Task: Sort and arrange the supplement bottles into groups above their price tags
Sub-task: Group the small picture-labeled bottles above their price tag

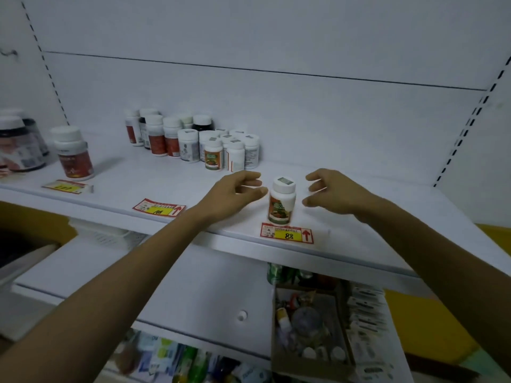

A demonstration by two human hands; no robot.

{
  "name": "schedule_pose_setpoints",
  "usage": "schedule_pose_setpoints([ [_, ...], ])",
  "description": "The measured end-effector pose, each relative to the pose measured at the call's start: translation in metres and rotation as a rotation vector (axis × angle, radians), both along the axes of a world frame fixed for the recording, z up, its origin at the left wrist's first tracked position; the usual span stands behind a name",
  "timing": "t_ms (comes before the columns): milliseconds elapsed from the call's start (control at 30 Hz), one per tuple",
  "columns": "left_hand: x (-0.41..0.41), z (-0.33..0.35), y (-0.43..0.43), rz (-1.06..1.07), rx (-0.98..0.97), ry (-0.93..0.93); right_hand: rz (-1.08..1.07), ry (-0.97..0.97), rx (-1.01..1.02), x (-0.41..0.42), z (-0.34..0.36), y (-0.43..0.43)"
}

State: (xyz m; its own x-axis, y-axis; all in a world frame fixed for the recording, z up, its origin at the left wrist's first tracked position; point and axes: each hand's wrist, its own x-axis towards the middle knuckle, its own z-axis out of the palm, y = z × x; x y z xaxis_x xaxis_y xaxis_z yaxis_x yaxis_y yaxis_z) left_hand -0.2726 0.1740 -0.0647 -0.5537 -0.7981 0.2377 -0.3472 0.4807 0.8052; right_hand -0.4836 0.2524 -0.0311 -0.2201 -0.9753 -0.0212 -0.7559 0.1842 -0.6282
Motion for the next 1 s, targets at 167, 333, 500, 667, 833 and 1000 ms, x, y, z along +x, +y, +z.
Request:
schedule_pose_setpoints([
  [167, 0.019, 0.020, -0.012, 0.132, -0.117, -0.094, 0.050, 0.070, -0.139, 0.012, 0.045, -0.028],
  [333, 0.044, 0.024, -0.038, 0.172, -0.137, -0.186, 0.220, 0.284, -0.086, 0.071, 0.070, -0.068],
  [500, 0.074, 0.029, -0.073, 0.180, -0.180, -0.278, 0.246, 0.516, 0.001, 0.120, 0.080, -0.124],
  [667, 0.097, 0.027, -0.111, 0.148, -0.162, -0.293, 0.124, 0.594, -0.005, 0.149, 0.069, -0.189],
  [833, 0.106, 0.018, -0.149, 0.088, -0.140, -0.274, -0.022, 0.674, -0.001, 0.165, 0.052, -0.228],
  [1000, 0.104, 0.011, -0.184, 0.054, -0.166, -0.274, -0.076, 0.736, 0.049, 0.172, 0.044, -0.245],
])
